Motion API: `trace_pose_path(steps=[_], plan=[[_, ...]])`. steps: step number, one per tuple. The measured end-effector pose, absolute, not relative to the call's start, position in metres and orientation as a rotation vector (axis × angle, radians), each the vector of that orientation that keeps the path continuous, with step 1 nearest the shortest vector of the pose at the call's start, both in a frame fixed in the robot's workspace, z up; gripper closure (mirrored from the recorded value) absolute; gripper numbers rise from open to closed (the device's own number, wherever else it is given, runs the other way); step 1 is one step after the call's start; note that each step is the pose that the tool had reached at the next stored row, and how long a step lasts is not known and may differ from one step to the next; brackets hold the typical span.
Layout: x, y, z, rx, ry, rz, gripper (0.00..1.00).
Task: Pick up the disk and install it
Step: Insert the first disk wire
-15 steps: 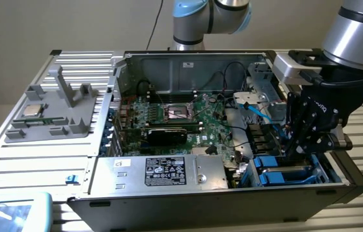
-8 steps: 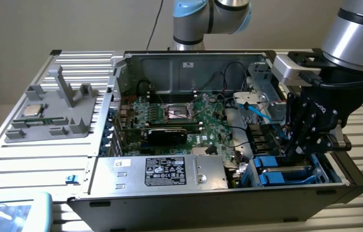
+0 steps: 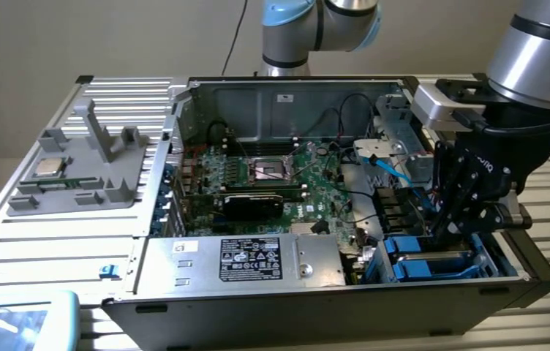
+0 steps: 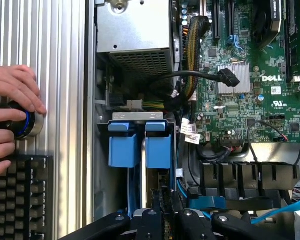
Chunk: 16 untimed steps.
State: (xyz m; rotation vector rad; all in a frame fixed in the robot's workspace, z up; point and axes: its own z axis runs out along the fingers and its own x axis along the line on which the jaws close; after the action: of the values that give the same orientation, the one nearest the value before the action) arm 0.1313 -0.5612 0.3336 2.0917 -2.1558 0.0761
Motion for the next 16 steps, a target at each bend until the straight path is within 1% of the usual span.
trace_pose_path(steps=[16], plan=[[0.134, -0.5612, 0.3295, 2.09, -2.158, 0.076, 0.83]])
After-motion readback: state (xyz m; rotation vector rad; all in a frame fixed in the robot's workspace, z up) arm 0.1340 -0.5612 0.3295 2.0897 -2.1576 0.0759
